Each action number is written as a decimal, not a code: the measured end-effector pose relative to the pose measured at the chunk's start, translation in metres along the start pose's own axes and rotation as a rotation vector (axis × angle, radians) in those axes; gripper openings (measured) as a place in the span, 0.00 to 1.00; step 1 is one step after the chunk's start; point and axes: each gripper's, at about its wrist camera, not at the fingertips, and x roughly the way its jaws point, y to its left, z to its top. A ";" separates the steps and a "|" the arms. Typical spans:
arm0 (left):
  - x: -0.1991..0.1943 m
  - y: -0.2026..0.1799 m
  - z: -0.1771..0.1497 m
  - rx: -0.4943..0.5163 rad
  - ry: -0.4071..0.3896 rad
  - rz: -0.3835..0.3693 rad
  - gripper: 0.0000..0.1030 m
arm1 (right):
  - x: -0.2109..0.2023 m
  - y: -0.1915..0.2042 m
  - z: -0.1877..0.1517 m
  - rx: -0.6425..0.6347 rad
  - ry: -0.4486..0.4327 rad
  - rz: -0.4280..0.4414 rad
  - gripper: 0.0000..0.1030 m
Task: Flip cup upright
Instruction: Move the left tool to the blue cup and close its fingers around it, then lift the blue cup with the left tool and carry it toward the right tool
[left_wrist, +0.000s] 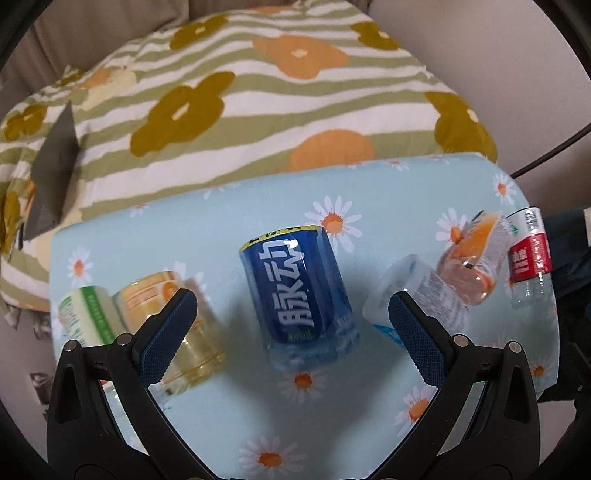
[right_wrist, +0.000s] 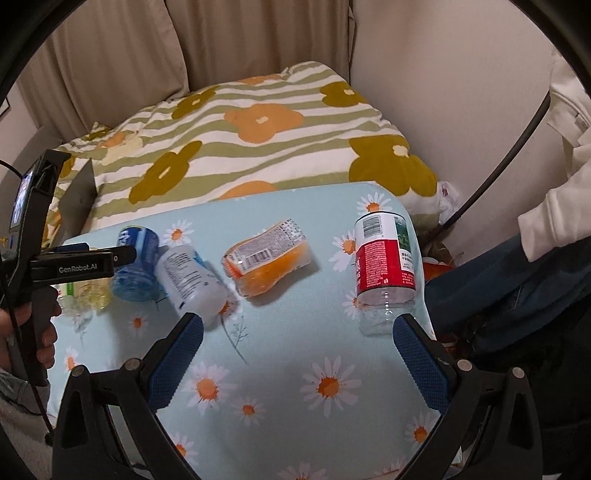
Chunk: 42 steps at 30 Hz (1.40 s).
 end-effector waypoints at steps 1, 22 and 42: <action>0.006 0.001 0.002 -0.004 0.014 -0.008 1.00 | 0.004 0.000 0.001 0.005 0.007 -0.003 1.00; 0.039 0.001 0.001 -0.003 0.110 -0.034 0.72 | 0.031 0.004 0.007 0.073 0.049 0.019 1.00; -0.053 -0.024 -0.066 -0.086 -0.019 -0.010 0.72 | -0.022 0.002 -0.013 -0.072 -0.034 0.120 1.00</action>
